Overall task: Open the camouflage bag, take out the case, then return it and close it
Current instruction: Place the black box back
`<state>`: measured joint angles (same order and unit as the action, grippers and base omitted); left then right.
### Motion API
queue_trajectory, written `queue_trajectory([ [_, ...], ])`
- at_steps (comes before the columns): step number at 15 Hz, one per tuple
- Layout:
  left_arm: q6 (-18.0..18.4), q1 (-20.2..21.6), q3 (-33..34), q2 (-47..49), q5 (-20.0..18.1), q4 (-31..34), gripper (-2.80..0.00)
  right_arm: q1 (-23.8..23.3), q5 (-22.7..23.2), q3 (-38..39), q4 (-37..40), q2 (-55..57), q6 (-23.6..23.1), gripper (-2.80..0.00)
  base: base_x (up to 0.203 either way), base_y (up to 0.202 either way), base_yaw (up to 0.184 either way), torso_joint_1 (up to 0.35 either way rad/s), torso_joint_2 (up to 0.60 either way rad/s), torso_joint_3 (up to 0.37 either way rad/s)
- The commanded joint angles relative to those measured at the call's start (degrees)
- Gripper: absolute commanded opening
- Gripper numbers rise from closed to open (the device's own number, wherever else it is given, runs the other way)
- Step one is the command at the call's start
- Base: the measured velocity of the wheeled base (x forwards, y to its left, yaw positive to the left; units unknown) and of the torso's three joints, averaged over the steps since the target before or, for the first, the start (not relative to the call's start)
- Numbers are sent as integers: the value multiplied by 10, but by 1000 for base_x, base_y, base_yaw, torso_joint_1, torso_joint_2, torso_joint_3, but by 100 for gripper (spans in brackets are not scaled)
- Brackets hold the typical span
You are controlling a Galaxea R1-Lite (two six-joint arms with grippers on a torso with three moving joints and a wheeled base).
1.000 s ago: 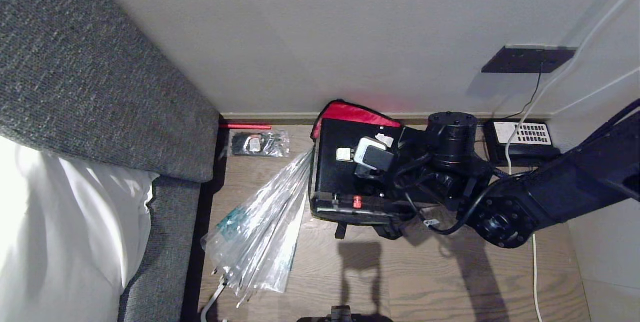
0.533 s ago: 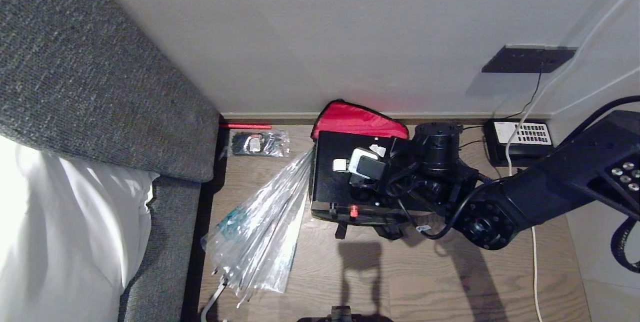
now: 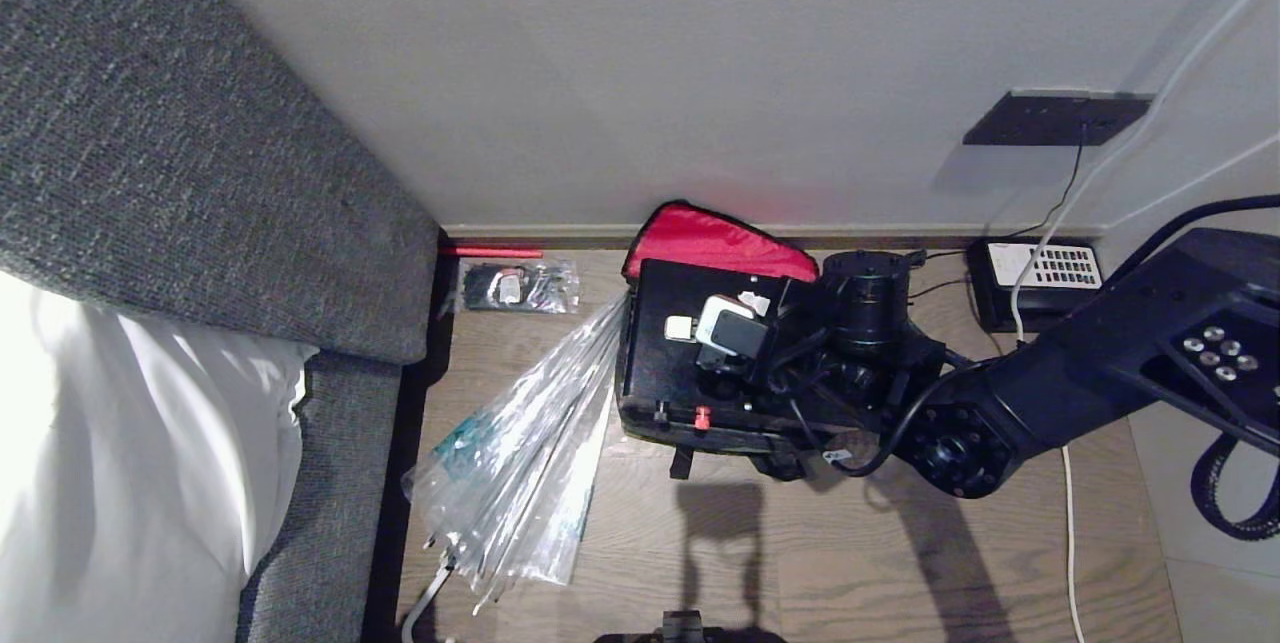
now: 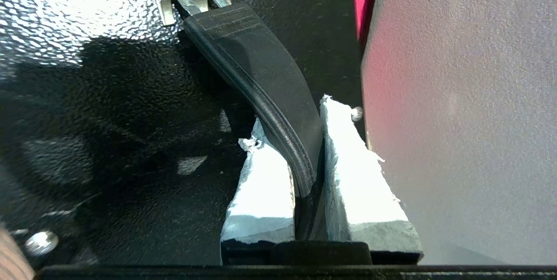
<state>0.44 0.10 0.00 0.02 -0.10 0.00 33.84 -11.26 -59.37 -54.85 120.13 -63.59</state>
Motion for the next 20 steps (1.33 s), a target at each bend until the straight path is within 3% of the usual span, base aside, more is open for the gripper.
queue_trajectory([
  [1,0,0,0,-1,0,0,-280,-3,0,-6,-7,9,-4,-280,0,0,0,0,0,0],
  [20,0,0,0,-1,1,0,-280,-37,42,-11,56,-9,-19,-280,0,0,0,0,0,0],
])
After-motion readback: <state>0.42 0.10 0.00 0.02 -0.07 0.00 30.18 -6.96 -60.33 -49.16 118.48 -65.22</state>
